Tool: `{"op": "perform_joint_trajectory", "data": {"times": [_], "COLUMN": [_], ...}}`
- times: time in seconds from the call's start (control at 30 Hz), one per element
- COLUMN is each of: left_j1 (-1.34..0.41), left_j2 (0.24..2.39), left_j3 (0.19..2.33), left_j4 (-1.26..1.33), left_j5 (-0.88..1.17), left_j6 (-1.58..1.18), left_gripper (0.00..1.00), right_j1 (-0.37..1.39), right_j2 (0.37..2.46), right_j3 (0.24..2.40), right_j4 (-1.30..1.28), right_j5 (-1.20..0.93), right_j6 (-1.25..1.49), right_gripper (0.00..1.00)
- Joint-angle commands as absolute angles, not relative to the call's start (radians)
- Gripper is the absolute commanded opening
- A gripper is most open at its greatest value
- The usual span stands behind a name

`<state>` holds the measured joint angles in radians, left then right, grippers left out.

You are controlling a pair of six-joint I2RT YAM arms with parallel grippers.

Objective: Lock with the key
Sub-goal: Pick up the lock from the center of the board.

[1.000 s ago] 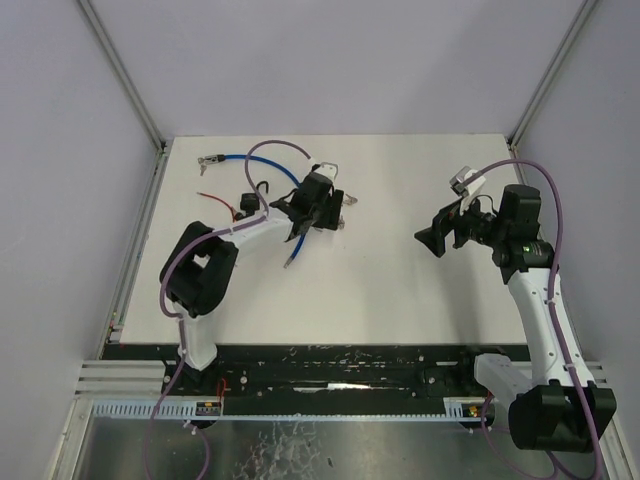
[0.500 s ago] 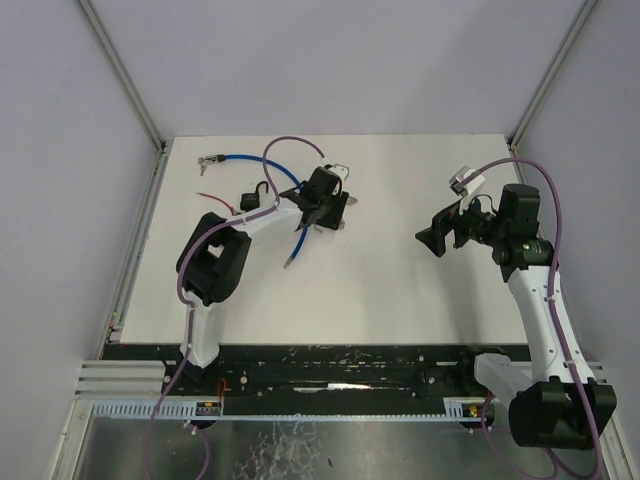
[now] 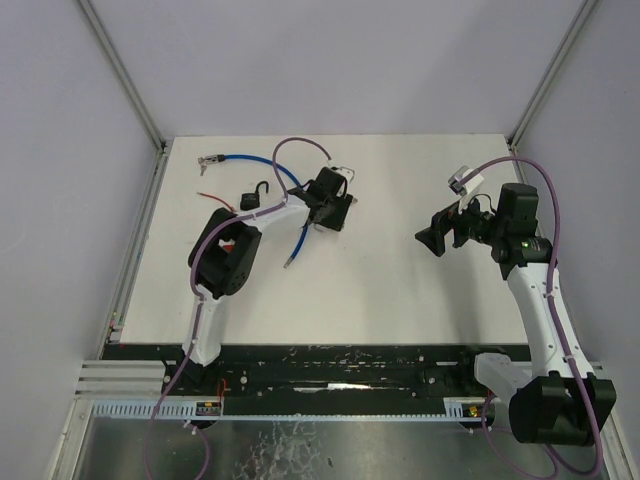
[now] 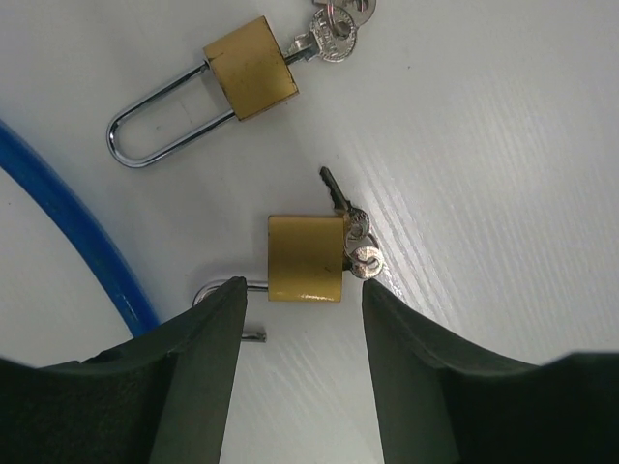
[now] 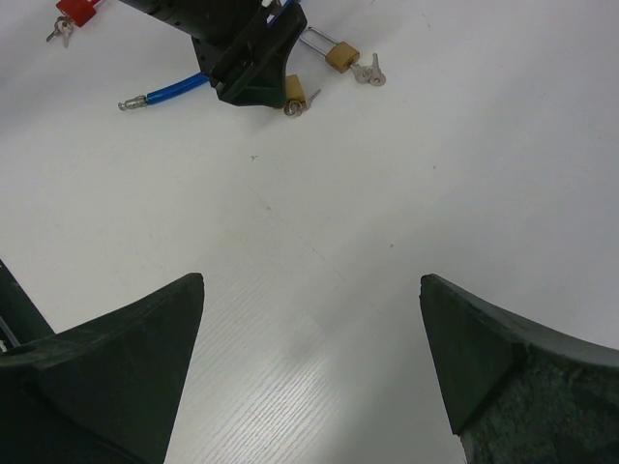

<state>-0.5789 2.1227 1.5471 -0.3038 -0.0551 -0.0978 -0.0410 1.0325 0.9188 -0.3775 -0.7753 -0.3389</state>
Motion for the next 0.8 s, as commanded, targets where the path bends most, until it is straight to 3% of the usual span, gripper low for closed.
{"op": "perform_joint_trajectory", "data": {"times": [0.0, 0.23, 0.63, 0.77], "left_j1": [-0.577, -0.577, -0.577, -0.577], "left_j2": [2.157, 2.174, 2.165, 2.168], "left_j3": [1.599, 1.606, 1.600, 1.600], "left_j4": [-0.339, -0.345, -0.345, -0.345], "left_j5": [-0.061, -0.067, -0.040, -0.028], "left_j6": [-0.077, -0.075, -0.087, -0.086], "left_gripper": [0.50, 0.48, 0.34, 0.33], "right_j1": [-0.035, -0.035, -0.035, -0.035], "right_j2": [1.034, 1.034, 1.032, 1.033], "right_j3": [0.965, 0.965, 0.965, 0.960], "right_j4": [-0.382, -0.382, -0.379, -0.375], "right_j5": [-0.774, -0.778, -0.782, -0.792], "right_j6": [-0.351, -0.350, -0.344, -0.338], "right_gripper": [0.99, 0.99, 0.99, 0.99]}}
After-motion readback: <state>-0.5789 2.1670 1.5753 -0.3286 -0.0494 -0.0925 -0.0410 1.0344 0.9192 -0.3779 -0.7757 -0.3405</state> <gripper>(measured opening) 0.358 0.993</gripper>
